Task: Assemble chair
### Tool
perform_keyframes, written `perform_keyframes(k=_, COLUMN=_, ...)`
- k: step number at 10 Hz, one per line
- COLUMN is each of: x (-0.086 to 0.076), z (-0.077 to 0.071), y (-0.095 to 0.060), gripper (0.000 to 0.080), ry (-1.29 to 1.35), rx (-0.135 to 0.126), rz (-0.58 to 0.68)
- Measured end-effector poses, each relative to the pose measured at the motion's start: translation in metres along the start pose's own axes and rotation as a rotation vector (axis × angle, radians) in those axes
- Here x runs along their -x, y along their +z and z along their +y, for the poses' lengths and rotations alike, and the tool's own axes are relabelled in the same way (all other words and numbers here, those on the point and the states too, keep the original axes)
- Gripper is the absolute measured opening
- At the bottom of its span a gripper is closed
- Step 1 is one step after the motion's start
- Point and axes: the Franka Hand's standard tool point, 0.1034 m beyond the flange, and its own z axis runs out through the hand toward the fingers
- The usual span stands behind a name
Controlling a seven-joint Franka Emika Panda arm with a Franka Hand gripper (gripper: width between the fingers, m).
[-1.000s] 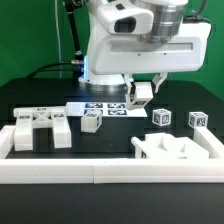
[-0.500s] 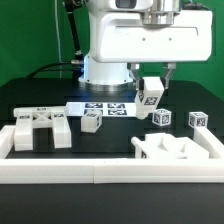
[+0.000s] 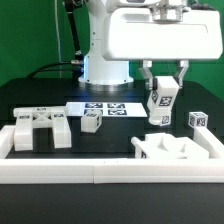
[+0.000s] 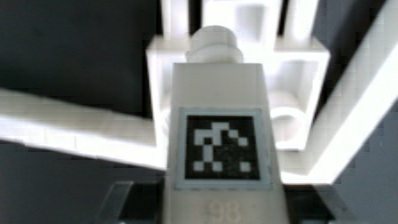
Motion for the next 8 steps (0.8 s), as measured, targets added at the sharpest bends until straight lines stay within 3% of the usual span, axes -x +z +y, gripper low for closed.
perform_keyframes(k=2, x=-0.020, z=-0.013, y=0.001, gripper=0.0295, ry=0.004, rx=-0.009, rz=0.018)
perform_keyframes(k=5, x=-0.019, z=-0.012, y=0.003, gripper=0.0295, ry=0.002, rx=-0.008, rz=0.015)
perform_keyframes(k=7, x=-0.011, z=-0.006, y=0.014, gripper=0.0295, ry=-0.011, rx=-0.018, rz=0.003)
perform_keyframes(k=8, x=-0.016, z=-0.010, y=0.017, gripper=0.0295, ry=-0.008, rx=-0.025, rz=-0.003)
